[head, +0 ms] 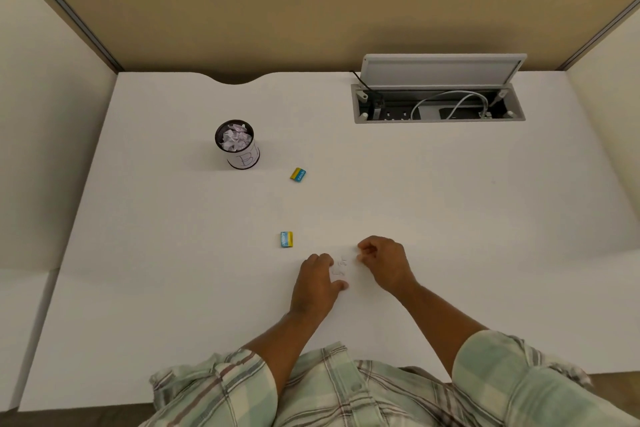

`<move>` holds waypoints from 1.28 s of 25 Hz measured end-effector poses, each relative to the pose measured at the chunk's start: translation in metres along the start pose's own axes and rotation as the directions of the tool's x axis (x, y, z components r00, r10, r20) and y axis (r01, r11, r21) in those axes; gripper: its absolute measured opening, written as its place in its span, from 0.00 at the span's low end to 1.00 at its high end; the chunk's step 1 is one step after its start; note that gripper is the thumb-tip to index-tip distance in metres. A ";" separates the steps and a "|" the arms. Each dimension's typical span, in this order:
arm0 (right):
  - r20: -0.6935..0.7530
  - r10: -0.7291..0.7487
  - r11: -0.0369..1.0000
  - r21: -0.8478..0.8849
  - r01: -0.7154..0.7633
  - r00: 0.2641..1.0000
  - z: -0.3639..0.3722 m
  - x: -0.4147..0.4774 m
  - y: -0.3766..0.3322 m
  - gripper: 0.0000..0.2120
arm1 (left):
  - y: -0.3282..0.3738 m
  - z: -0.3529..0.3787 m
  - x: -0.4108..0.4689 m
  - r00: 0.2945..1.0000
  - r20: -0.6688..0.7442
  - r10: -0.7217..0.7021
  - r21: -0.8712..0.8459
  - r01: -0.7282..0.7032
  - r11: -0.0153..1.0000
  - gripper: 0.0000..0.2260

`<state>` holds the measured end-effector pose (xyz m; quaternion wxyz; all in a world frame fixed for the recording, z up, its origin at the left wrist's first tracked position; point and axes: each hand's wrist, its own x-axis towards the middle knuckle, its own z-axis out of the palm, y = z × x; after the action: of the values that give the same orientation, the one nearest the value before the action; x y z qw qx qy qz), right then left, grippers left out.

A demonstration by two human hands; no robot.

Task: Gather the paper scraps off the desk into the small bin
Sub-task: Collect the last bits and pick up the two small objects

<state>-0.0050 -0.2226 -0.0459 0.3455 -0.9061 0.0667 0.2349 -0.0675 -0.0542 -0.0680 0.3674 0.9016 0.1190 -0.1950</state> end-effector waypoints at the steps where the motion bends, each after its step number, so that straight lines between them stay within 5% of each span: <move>1: 0.057 -0.024 0.999 -0.044 0.027 0.998 0.001 0.003 -0.002 0.11 | 0.000 0.001 0.000 1.000 -0.007 0.001 -0.005 -0.001 1.000 0.22; 5: 0.236 -0.134 0.958 -0.217 0.186 0.963 0.013 0.009 -0.007 0.17 | 0.000 0.004 0.003 1.000 -0.016 -0.004 -0.017 0.004 1.000 0.22; 21: 0.219 -0.222 0.891 -0.351 0.289 0.950 0.031 0.006 -0.004 0.06 | 0.009 0.012 0.014 0.995 -0.078 0.055 0.203 -0.038 0.978 0.10; 25: 0.138 -0.160 0.969 -0.166 0.182 0.977 0.023 0.003 0.002 0.06 | 0.007 0.000 0.013 0.998 -0.027 0.062 0.134 -0.058 0.989 0.08; 32: 0.102 0.122 0.927 0.343 -0.150 0.987 0.007 -0.006 0.006 0.06 | -0.021 -0.050 0.003 0.980 -0.011 -0.196 -0.416 0.174 0.893 0.05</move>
<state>-0.0148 -0.2232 -0.0512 0.4862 -0.8134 0.1565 0.2784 -0.0596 -0.0040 -0.0499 0.5259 0.7929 0.2524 -0.1758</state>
